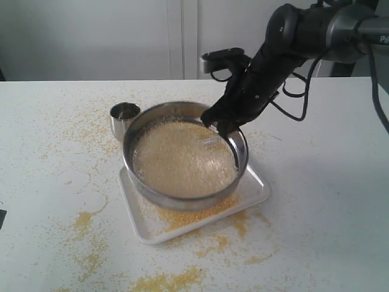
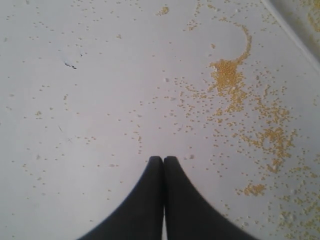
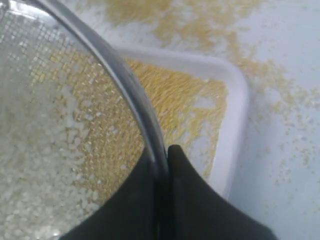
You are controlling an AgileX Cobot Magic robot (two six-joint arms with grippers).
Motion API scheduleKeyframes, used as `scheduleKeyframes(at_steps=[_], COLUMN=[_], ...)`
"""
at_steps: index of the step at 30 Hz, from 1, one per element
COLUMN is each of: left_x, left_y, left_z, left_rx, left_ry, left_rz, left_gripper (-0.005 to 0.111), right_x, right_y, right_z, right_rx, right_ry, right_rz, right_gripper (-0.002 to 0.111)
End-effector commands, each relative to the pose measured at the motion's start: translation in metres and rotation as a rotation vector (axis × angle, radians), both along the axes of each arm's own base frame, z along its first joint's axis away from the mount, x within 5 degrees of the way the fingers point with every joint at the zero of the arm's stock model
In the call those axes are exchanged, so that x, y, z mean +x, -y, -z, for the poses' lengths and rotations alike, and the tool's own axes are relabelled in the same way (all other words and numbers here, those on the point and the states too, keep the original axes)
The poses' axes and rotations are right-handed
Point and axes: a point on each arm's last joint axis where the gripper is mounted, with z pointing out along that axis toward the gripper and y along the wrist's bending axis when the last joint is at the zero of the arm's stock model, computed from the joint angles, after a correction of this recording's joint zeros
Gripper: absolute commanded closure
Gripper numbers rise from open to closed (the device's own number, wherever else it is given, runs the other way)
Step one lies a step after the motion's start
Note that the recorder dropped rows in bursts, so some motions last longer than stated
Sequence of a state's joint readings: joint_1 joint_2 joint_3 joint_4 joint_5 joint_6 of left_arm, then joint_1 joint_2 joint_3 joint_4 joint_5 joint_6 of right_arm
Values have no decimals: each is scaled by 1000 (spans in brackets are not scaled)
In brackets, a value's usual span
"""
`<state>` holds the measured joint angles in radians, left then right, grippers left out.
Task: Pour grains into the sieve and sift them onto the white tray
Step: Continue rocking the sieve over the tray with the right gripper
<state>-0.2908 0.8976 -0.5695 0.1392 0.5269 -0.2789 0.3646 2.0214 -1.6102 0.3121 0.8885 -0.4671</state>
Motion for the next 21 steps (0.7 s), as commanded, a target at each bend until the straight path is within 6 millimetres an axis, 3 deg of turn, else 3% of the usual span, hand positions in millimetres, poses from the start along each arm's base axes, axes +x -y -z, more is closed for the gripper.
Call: scheduleKeyframes(at_steps=[1,3,7,8,11,12,14,16,17,18,19,21], left_x=[0,0,0,0,0,0,0,0,0,0,0,0], left_y=[0,0,0,0,0,0,0,0,0,0,0,0], left_z=[-3,-3,-3,-3,-3,-3,-3,-3,-3,-3,-3,-3], left_rx=[-6,-6,-6,-6,-6,-6,-6,-6,-6,-6,-6,-6], left_ry=[-1,-1,-1,-1,-1,-1,-1,-1,-1,-1,-1,-1], left_rz=[-5,-5,-5,-5,-5,-5,-5,-5,-5,-5,-5,-5], left_gripper=[107,107,107,107,107,107,107,107,107,107,107,107], right_x=[7,6,-9,-7,7,7,-4,-8,-3,6,7,-5], right_y=[12,9,-4,-1,9,8,-8,-9,-4,1,0,-10], right_z=[-8,-9,-7,-6,-7,-5,-5,-4,-3,-2,-1,1], right_rx=[49,78,-10,-41,59,72,73,-15,-16,68,101,20], right_ry=[-22,-38,-9,5,-41,-55,-66,0,6,-37,-71,-54], right_rz=[306,303,-149,-116,381,376,131,-110,-13,311,390,57], right_gripper=[108,108,108,108,108,108,108,108,108,108,108,108])
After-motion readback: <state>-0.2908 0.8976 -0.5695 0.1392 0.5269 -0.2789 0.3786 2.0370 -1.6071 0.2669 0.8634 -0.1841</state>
